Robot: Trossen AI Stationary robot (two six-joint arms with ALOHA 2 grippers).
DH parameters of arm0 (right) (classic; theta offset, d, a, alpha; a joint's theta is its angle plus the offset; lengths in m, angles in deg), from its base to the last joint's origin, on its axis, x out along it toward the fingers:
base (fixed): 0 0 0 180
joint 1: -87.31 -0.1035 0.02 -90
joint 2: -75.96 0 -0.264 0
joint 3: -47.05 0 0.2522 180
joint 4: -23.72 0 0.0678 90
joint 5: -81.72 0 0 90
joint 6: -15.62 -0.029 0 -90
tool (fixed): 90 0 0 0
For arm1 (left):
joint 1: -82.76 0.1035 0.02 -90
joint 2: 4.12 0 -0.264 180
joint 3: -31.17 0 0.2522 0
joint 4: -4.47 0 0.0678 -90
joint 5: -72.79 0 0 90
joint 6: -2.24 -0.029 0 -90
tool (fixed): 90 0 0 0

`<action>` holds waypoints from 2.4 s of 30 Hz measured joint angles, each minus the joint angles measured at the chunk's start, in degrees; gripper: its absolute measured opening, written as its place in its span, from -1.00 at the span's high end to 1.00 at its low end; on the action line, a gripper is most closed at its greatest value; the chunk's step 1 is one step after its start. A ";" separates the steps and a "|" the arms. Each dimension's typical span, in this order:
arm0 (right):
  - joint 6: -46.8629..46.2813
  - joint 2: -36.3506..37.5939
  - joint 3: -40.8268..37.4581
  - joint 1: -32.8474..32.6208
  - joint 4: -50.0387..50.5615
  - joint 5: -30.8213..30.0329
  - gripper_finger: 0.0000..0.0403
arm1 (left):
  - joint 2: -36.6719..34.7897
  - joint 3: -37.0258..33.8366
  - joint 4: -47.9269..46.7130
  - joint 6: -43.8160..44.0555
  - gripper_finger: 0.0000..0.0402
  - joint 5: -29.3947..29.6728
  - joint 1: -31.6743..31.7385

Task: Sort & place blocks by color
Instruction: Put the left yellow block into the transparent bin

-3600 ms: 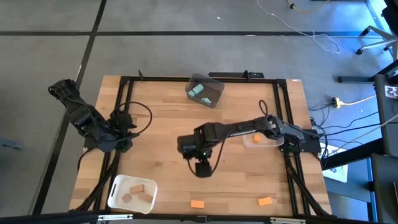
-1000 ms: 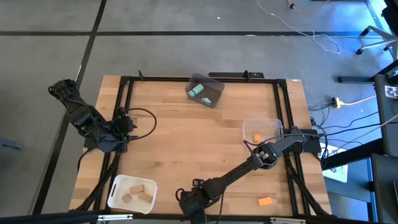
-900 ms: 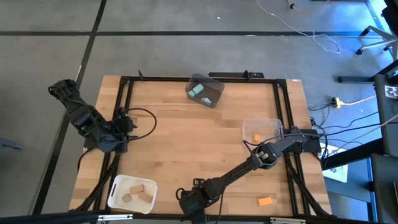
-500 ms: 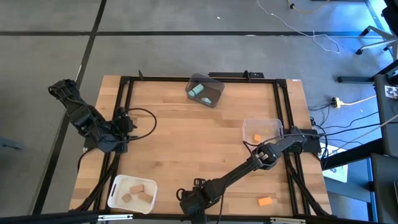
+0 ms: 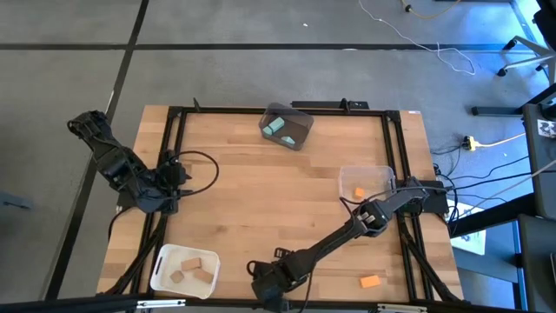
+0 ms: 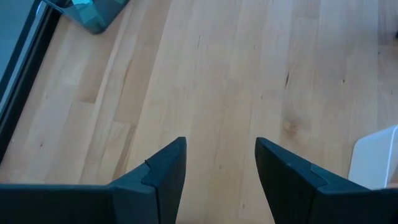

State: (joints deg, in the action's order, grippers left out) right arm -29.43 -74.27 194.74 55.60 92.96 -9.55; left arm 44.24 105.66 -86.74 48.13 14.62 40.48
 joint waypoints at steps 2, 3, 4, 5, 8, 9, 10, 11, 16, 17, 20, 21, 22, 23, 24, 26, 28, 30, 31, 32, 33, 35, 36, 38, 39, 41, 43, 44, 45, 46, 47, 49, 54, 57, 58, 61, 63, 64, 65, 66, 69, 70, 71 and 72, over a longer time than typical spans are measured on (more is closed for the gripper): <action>-1.19 0.00 -0.02 0.00 0.00 -0.21 0.37 | 0.00 0.00 0.02 0.00 0.09 0.00 0.00; -1.49 0.00 -0.02 0.00 0.00 -0.22 0.37 | 0.00 0.00 0.02 0.00 0.09 0.00 0.00; -1.78 0.00 -0.06 0.00 0.00 -0.26 0.37 | 0.00 0.00 0.02 0.00 0.09 0.00 0.00; -2.22 0.00 -0.07 0.01 0.00 -0.30 0.37 | 0.00 0.00 0.03 0.00 0.09 0.00 0.00; -2.87 0.00 0.09 0.09 0.14 -0.30 0.37 | 0.00 0.00 0.04 0.00 0.09 0.00 0.00; -2.91 -0.03 0.37 0.14 0.31 -0.28 0.37 | 0.00 0.00 0.04 0.00 0.09 0.00 0.00; -2.94 -0.07 0.67 0.20 0.49 -0.22 0.37 | 0.00 0.00 0.04 0.00 0.09 0.00 0.00; -2.94 -0.13 1.04 0.28 0.63 -0.16 0.37 | 0.00 0.00 0.04 0.00 0.09 0.00 0.00; -4.26 0.76 0.91 1.07 2.92 -0.33 0.37 | 0.00 0.00 0.05 0.01 0.09 -0.03 0.00; -4.32 0.88 0.87 1.34 4.35 -0.71 0.37 | 0.00 0.00 0.07 0.00 0.09 -0.14 0.00; -3.84 1.54 0.70 1.98 5.65 -0.53 0.37 | 0.00 0.00 0.07 0.02 0.09 -1.60 0.00; -3.77 1.62 0.70 2.22 6.19 -0.03 0.37 | 0.00 0.00 0.07 0.00 0.09 -2.02 0.00; -3.75 1.78 0.70 2.48 6.56 0.50 0.37 | 0.01 0.00 0.11 0.01 0.09 -2.41 -0.03; -3.75 2.15 0.56 2.70 6.91 1.31 0.37 | 0.02 0.00 0.15 0.02 0.09 -2.83 -0.03; -3.68 2.36 0.54 3.02 7.34 2.21 0.37 | 0.00 0.00 0.11 0.02 0.09 -2.98 -0.04; -2.82 2.57 0.72 3.59 7.62 4.08 0.37 | 0.02 0.00 0.22 0.01 0.09 -3.04 -0.04; -2.20 2.84 0.72 4.20 8.15 5.03 0.37 | 0.00 0.00 0.15 0.00 0.09 -3.06 -0.02; -1.37 3.08 0.78 4.82 8.25 5.70 0.37 | 0.02 0.00 0.17 0.02 0.09 -3.06 -0.02; -1.15 3.18 0.81 5.12 8.52 5.70 0.37 | 0.01 0.00 0.16 0.02 0.09 -3.05 -0.02; -0.97 3.32 0.81 5.39 9.04 5.79 0.37 | 0.00 0.00 0.15 0.02 0.09 -3.04 -0.02; -0.93 3.43 0.81 5.68 9.66 5.85 0.37 | 0.02 0.00 0.17 0.02 0.09 -3.06 -0.02; -0.90 3.55 0.84 6.19 10.24 5.86 0.37 | 0.01 0.00 0.15 0.00 0.09 -3.05 -0.02; -0.85 3.57 0.87 6.44 10.69 5.86 0.37 | 0.00 0.00 0.15 0.00 0.09 -3.04 -0.02; -0.66 3.75 0.87 6.91 11.48 5.89 0.37 | 0.00 0.00 0.15 0.02 0.09 -3.04 -0.02; -0.41 3.83 0.88 7.09 11.50 5.90 0.37 | 0.02 0.00 0.15 0.00 0.09 -3.04 -0.02; 0.45 4.07 0.94 7.41 12.24 5.90 0.37 | 0.01 0.00 0.15 0.01 0.09 -3.04 -0.02; 1.78 4.55 0.94 7.71 14.10 5.90 0.37 | 0.02 0.00 0.15 0.00 0.09 -3.04 -0.02; 2.15 4.87 0.96 7.85 14.34 5.91 0.37 | 0.02 0.00 0.13 0.00 0.09 -3.04 -0.02; 2.71 5.40 0.94 7.97 14.97 5.90 0.37 | 0.02 0.00 0.13 0.00 0.09 -3.04 -0.01; 3.32 5.96 0.96 8.14 16.21 5.86 0.37 | 0.02 0.00 0.12 0.00 0.09 -3.04 0.02; 3.69 6.78 0.95 8.31 17.13 5.73 0.37 | 0.00 0.00 0.09 0.00 0.09 -3.04 0.00; 4.47 8.35 1.05 8.56 18.90 4.24 0.37 | 0.02 0.00 0.09 0.00 0.09 -3.04 0.02; 4.47 13.24 1.05 8.95 27.05 -1.20 0.37 | 0.01 0.00 0.07 0.00 0.09 -3.03 0.00; 2.89 16.46 1.05 8.99 32.63 -5.29 0.37 | 0.02 0.00 0.09 0.00 0.09 -3.02 0.00; 1.97 17.37 1.05 9.01 34.46 -6.86 0.37 | 0.00 0.00 0.09 0.00 0.09 -3.02 0.00; 1.56 20.61 0.70 9.15 34.25 -10.00 0.37 | 0.01 0.00 0.11 0.00 0.09 -3.02 0.00; 0.71 22.59 0.70 9.27 34.69 -12.51 0.37 | 0.01 0.00 0.12 0.00 0.09 -3.02 0.00; 0.38 23.42 0.70 9.42 34.66 -13.38 0.37 | 0.02 0.00 0.18 0.00 0.09 -3.02 0.00; 0.36 24.24 0.70 9.48 34.60 -14.10 0.37 | 0.02 0.00 0.23 0.00 0.09 -2.99 0.00; 0.42 24.81 0.70 9.60 34.60 -14.84 0.37 | 0.00 0.00 0.28 0.00 0.09 -3.02 0.00; 0.72 26.51 0.68 9.83 34.56 -17.43 0.37 | 0.02 0.00 0.37 0.00 0.09 -2.99 0.00; 1.38 27.06 0.68 9.87 34.58 -18.00 0.37 | 0.00 0.00 0.37 0.02 0.09 -3.02 0.00; 1.70 27.50 0.68 10.00 34.57 -18.60 0.37 | 0.01 0.00 0.39 0.02 0.09 -2.99 0.00; 1.84 27.83 0.68 10.17 34.56 -19.15 0.37 | 0.02 0.00 0.39 0.02 0.09 -3.02 -0.01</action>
State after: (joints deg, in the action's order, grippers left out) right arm -27.59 -46.44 195.42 65.78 127.52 -28.70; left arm 44.26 105.66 -86.35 48.15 11.61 40.47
